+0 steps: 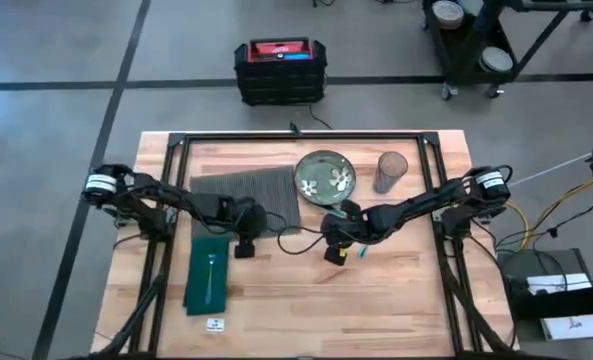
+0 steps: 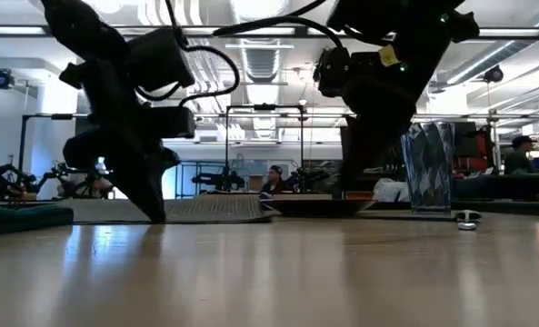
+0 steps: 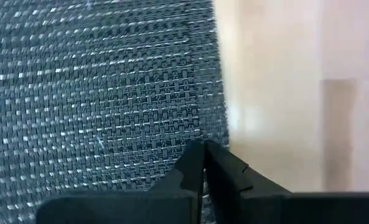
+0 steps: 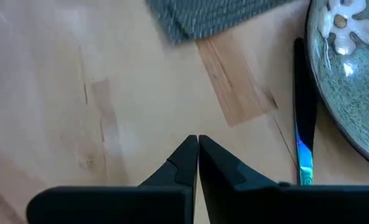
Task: Set table place
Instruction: Move the gray place mat to the center of the table
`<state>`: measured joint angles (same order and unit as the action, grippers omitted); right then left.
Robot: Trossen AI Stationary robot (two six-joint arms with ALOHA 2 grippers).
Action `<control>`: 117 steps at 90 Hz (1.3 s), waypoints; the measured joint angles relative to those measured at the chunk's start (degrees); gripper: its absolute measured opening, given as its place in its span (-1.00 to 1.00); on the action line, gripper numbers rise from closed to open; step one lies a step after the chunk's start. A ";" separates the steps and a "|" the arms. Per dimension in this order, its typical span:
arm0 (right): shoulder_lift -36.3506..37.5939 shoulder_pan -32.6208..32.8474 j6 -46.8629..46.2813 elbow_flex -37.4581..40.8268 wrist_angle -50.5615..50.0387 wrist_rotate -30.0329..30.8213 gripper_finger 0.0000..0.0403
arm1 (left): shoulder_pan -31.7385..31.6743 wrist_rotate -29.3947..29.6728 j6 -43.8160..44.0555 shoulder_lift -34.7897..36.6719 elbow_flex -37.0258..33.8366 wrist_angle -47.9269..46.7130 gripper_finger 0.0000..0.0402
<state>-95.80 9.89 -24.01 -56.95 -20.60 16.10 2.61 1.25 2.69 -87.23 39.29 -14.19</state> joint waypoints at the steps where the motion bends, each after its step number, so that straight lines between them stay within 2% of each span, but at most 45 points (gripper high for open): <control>1: 0.00 0.00 0.00 0.00 0.35 0.00 -1.00 | 0.21 -0.08 0.04 -0.13 0.17 0.21 -1.00; 12: -0.68 0.00 1.52 0.02 5.72 0.00 -1.00 | 1.97 -1.15 0.68 -2.22 2.17 2.14 -1.00; 23: -3.87 0.00 7.54 0.04 12.70 -0.07 -1.00 | 3.16 -0.55 0.81 -2.60 6.09 0.23 -1.00; 35: -9.23 -0.02 16.13 0.03 18.72 0.70 -0.97 | 3.34 4.29 0.86 -1.67 10.71 -7.00 -1.00; 42: -11.67 0.00 22.59 0.00 20.88 4.33 -0.91 | 3.12 7.96 0.84 -1.35 11.41 -10.09 -1.00; 52: -13.85 0.00 31.06 -0.13 20.91 13.27 -0.78 | 2.22 9.20 0.83 -1.43 8.33 -8.60 -1.00; 57: -14.56 -0.05 33.53 -0.09 21.06 15.62 -0.71 | 1.92 9.19 0.95 -1.79 5.73 -5.37 -1.00; 69: -15.66 -0.15 38.01 -0.27 22.05 14.45 -0.59 | 1.78 9.25 1.80 -2.35 -0.24 5.01 -1.00; 84: -16.45 -0.13 42.97 -0.31 24.81 13.35 -0.53 | 1.78 8.69 2.98 -2.32 -4.22 13.99 -1.00; 97: -16.56 -0.29 46.56 -0.28 26.30 13.18 -0.55 | 1.77 8.49 3.36 -2.36 -5.16 15.78 -1.00; 117: -16.60 -0.87 48.86 -0.33 26.40 12.97 -0.67 | 1.77 8.38 3.42 -2.38 -5.19 16.23 -1.00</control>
<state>-112.40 9.02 24.85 -57.28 5.80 29.07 4.38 9.63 6.11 -89.60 34.10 2.03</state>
